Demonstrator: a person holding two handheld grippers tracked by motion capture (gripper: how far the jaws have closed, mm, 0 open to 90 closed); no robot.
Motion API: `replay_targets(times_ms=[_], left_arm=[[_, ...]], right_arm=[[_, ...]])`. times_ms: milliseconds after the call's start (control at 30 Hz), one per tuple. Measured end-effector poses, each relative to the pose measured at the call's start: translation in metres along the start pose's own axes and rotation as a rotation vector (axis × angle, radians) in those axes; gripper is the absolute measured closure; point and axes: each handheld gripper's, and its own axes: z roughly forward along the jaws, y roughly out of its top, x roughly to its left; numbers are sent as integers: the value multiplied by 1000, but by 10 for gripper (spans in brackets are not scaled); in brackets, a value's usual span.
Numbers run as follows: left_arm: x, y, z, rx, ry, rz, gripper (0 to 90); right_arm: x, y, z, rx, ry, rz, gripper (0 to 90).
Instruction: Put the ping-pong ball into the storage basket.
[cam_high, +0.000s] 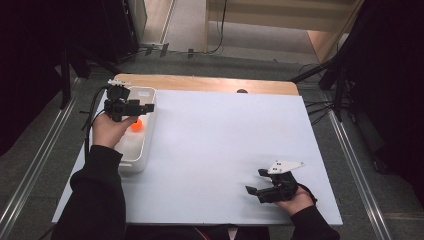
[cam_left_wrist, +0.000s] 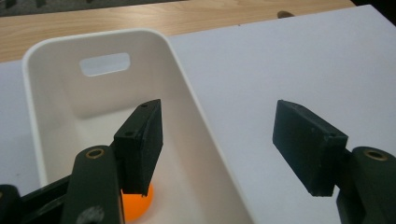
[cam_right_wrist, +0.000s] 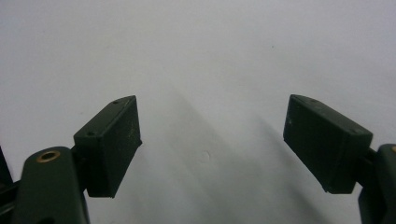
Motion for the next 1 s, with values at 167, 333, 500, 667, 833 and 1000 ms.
replay_targets(times_ms=[167, 333, 500, 667, 833, 1000], left_arm=[[-10, 2, 0, 13, -14, 34, 336], [-17, 4, -1, 8, -60, 40, 335], [-26, 7, -2, 10, -78, 64, 335], [-32, 7, 2, 17, -118, 71, 301], [-39, 8, 4, 25, -141, 88, 301], [-47, 8, 7, 31, -175, 107, 301]], right_arm=[[1, 0, 0, 3, 2, 0, 177], [1, 0, 0, 5, -2, -1, 177], [1, 0, 0, 2, -4, 0, 177], [1, 0, -1, 4, -1, 2, 177], [1, -1, -1, 2, -1, 6, 177], [1, -1, -1, -1, -2, 2, 178]])
